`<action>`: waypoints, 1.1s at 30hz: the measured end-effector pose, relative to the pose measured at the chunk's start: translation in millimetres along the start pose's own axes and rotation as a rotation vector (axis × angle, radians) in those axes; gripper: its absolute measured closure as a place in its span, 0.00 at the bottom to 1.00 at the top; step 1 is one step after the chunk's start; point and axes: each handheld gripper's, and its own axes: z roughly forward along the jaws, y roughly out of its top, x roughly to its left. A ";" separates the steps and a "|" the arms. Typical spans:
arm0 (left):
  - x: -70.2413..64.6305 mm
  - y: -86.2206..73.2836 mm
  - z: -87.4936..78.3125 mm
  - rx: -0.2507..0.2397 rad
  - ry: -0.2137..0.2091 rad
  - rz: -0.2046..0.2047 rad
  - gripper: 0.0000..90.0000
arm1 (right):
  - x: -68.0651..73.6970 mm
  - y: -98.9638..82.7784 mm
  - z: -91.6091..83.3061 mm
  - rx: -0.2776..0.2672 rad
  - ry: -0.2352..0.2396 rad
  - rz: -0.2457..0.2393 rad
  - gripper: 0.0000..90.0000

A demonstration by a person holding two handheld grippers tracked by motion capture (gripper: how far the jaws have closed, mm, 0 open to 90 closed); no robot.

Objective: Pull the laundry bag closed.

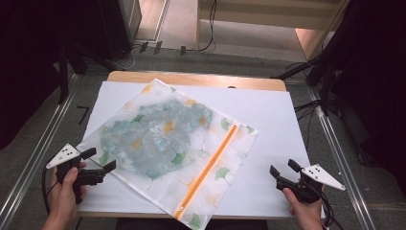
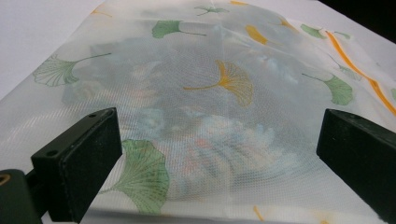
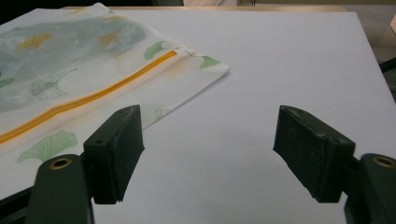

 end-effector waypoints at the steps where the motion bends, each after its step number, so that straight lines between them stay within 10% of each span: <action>1: -0.6 0.2 1.4 0.002 0.000 -0.002 0.00 | 0.0 0.0 0.0 0.000 0.000 0.000 0.27; 13: 8.1 5.5 -0.4 -0.004 0.038 -0.008 0.01 | 13.5 -1.1 -6.3 0.039 -0.014 0.019 0.34; 15: 12.5 8.0 -1.1 0.015 0.083 0.017 0.08 | 15.6 -1.8 -4.6 0.045 -0.007 0.016 0.34; 23: 60.8 16.0 8.4 0.058 0.246 -0.144 0.21 | 37.3 -4.5 20.4 0.118 0.073 -0.036 0.38; 26: 70.1 20.4 11.5 0.085 0.290 -0.121 0.28 | 46.8 -8.4 29.1 0.150 0.066 -0.055 0.38; 33: 81.8 25.9 24.4 0.097 0.262 -0.129 0.30 | 67.6 -8.8 40.3 0.191 0.070 -0.085 0.38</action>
